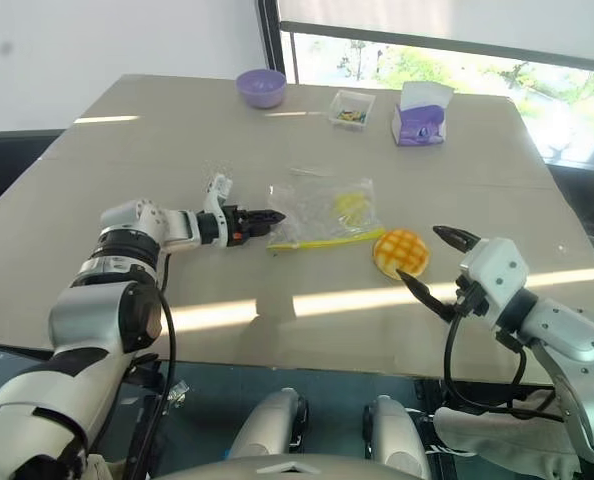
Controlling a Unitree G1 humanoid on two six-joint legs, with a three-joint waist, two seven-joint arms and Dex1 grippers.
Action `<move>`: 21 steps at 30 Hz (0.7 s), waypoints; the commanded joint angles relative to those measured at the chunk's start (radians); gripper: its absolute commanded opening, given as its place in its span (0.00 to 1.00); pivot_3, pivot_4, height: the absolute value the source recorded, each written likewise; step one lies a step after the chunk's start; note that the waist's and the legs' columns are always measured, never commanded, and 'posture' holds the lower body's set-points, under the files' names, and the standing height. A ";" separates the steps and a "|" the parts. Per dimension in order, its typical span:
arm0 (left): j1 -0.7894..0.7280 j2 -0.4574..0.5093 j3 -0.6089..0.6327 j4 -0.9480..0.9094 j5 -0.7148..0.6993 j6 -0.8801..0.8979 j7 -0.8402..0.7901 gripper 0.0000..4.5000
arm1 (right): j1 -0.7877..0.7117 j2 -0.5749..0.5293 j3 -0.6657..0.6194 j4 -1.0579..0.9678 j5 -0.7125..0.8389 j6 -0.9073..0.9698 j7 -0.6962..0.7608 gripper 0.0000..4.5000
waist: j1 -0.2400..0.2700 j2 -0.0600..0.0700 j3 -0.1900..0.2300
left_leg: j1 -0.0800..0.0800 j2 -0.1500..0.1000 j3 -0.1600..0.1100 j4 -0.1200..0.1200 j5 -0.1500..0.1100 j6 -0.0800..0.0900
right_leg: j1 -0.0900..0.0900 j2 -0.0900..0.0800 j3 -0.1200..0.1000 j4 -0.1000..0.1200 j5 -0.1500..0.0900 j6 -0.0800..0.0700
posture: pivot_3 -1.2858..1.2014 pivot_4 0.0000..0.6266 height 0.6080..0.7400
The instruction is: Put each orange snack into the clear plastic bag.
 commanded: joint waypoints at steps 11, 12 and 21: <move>0.022 -0.037 0.315 -0.250 -0.193 0.438 0.216 0.02 | -0.162 0.045 0.319 0.072 -0.404 -0.158 -0.125 1.00 | -0.026 -0.007 0.005 | -0.001 0.000 0.000 0.000 0.000 0.001 | -0.002 0.000 0.001 0.000 0.000 0.001 | 0.52 0.24 1.00; 0.017 -0.042 0.361 -0.285 -0.205 0.480 0.245 0.02 | -0.187 0.050 0.346 0.103 -0.444 -0.179 -0.134 1.00 | -0.028 -0.009 0.006 | -0.001 0.001 0.000 0.000 0.000 0.001 | -0.002 0.000 0.001 0.000 0.000 0.001 | 0.52 0.24 1.00; 0.037 -0.041 0.448 -0.460 -0.549 0.533 0.558 0.02 | -0.523 0.197 0.573 0.583 -0.802 -0.337 -0.296 1.00 | -0.054 -0.015 0.013 | -0.001 0.006 0.003 -0.002 0.000 -0.001 | -0.008 0.001 0.009 0.003 0.003 -0.001 | 0.52 0.24 1.00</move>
